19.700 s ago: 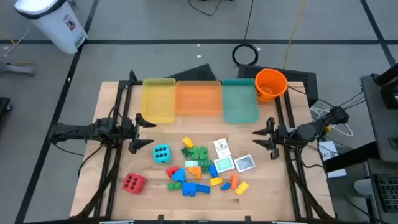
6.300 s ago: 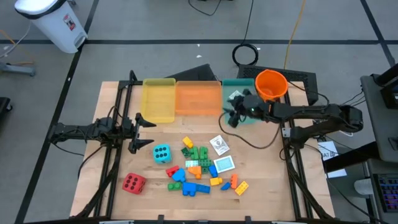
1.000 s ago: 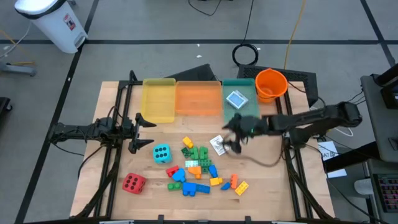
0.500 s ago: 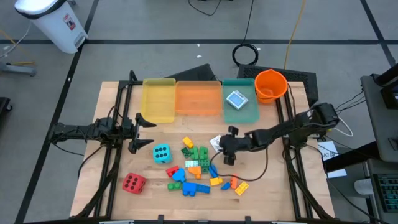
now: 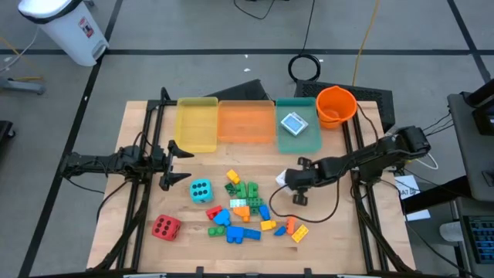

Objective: Pick & Place Toys
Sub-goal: Put the brown game card into the green bin

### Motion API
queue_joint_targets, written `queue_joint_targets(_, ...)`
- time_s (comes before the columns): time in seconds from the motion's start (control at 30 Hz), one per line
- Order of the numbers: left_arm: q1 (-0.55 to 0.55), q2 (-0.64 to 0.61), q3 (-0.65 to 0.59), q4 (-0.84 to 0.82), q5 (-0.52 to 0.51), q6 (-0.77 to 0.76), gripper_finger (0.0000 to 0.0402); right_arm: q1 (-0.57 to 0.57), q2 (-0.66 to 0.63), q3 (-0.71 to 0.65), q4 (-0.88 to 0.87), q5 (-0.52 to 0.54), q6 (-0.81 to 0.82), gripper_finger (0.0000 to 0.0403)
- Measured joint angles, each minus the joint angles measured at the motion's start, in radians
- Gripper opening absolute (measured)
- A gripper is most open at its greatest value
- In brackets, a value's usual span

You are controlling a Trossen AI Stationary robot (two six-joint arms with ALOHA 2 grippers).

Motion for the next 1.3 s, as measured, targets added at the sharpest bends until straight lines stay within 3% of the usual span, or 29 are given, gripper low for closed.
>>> queue_joint_targets(0.27,0.0,0.0,0.0,0.0,0.0,0.0,0.0365,0.0,-0.189,-0.005,-0.182,0.0,0.091,0.0017)
queue_joint_targets(0.4,0.0,0.0,0.0,0.0,0.0,0.0,0.0365,-0.001,-0.262,-0.028,-0.159,0.0,0.0,0.004)
queue_joint_targets(0.53,0.0,0.0,0.0,0.0,0.0,0.0,0.0365,0.0,-0.305,-0.079,-0.085,-0.005,-0.086,0.0098)
queue_joint_targets(0.8,0.0,0.0,0.0,0.0,0.0,0.0,0.0365,0.0,-0.291,-0.2,0.113,-0.003,-0.171,0.0285)
queue_joint_targets(0.93,0.0,0.0,0.0,0.0,0.0,0.0,0.0365,-0.005,-0.276,-0.233,0.174,-0.005,-0.179,0.0359)
queue_joint_targets(1.07,0.0,0.0,0.0,0.0,0.0,0.0,0.0365,-0.034,-0.251,-0.239,0.176,-0.018,-0.193,0.0395)
queue_joint_targets(1.3,0.0,0.0,0.0,0.0,0.0,0.0,0.0365,-0.102,-0.165,-0.238,0.188,-0.122,-0.195,0.0394)
